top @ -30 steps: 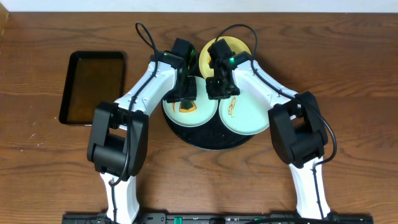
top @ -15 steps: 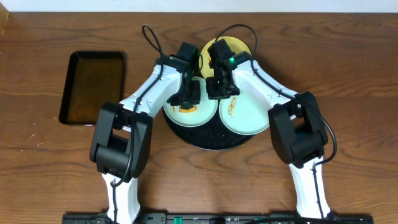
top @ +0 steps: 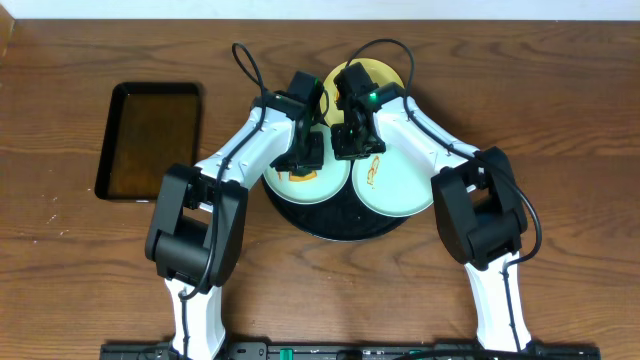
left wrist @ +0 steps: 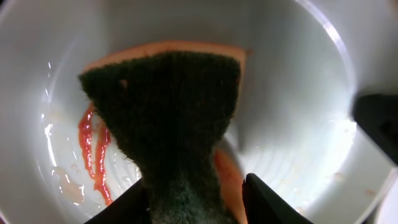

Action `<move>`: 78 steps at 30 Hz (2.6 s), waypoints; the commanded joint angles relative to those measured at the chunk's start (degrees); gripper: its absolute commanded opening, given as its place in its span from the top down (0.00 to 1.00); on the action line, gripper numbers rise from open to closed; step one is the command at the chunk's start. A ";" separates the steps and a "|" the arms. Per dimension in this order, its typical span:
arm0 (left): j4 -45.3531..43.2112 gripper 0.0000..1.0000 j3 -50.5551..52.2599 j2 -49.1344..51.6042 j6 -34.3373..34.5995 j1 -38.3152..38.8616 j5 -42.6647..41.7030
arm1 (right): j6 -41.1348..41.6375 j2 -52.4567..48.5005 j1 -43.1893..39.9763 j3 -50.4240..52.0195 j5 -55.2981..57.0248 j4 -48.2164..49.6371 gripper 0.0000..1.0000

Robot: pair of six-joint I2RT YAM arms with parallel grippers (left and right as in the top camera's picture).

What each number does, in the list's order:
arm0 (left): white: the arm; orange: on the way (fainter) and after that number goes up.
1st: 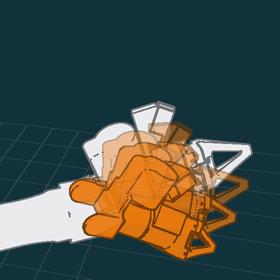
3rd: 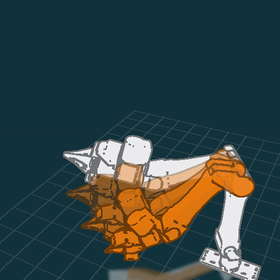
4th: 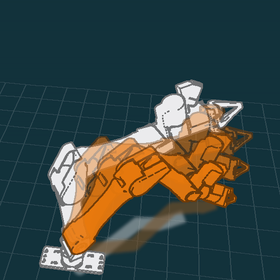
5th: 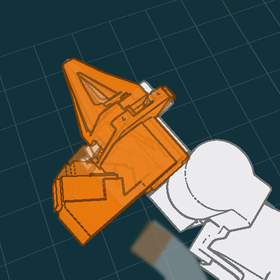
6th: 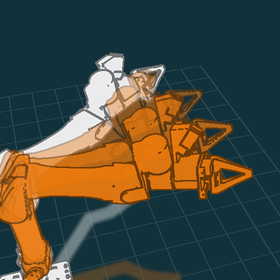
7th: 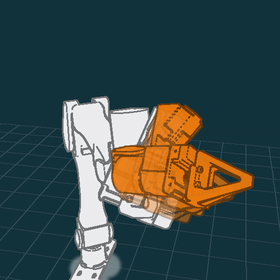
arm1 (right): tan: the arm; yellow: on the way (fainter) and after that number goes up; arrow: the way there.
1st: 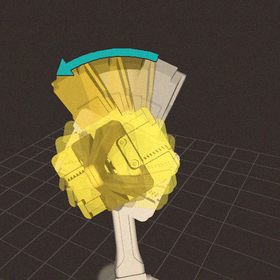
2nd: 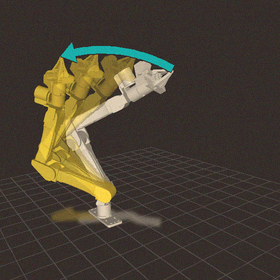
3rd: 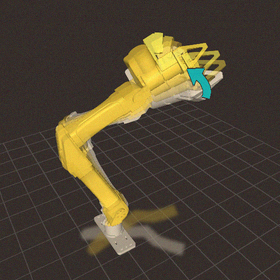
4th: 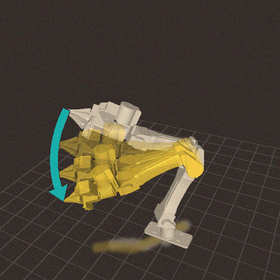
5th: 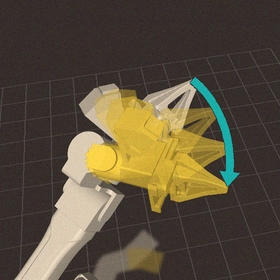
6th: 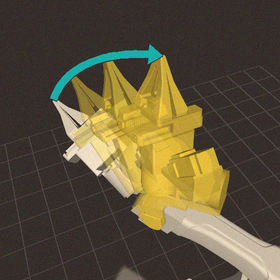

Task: Clean dirty plates on tray and stack at the side
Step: 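Scrub the left green plate with the sponge in the left gripper, then continue scrubbing the left green plate's sauce with the left gripper sponge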

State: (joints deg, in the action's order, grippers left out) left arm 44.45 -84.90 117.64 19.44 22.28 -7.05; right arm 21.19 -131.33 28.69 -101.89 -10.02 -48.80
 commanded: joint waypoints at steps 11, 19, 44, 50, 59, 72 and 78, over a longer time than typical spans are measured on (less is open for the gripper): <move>0.22 0.93 0.92 -1.11 -0.70 0.04 -0.81 | -0.70 -2.40 0.00 0.33 1.18 -0.24 0.98; -1.95 0.93 0.94 -1.38 2.93 0.04 -4.90 | -0.70 -2.40 0.00 0.33 1.18 -0.13 0.97; 4.17 0.92 1.31 0.00 1.77 -0.09 30.25 | -0.70 -2.40 0.00 0.33 1.20 -0.26 0.99; 1.99 0.92 0.48 -6.49 1.84 -0.02 19.06 | -0.68 -2.40 -0.17 0.33 1.18 -0.24 0.99; -4.92 0.92 1.55 -4.44 1.90 0.09 1.40 | -0.66 -2.40 -0.22 0.33 1.16 -0.20 0.99; -8.68 0.93 1.60 3.13 3.13 -0.13 4.02 | -0.68 -2.40 -0.22 0.33 1.20 -0.26 0.99; -2.27 0.93 1.57 3.13 3.15 -0.13 32.41 | -0.68 -2.40 -0.22 0.33 1.18 -0.26 0.99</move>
State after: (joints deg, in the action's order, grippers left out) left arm 39.77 -83.92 118.89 22.52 22.98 7.20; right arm 21.19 -131.33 28.62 -101.91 -10.26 -48.77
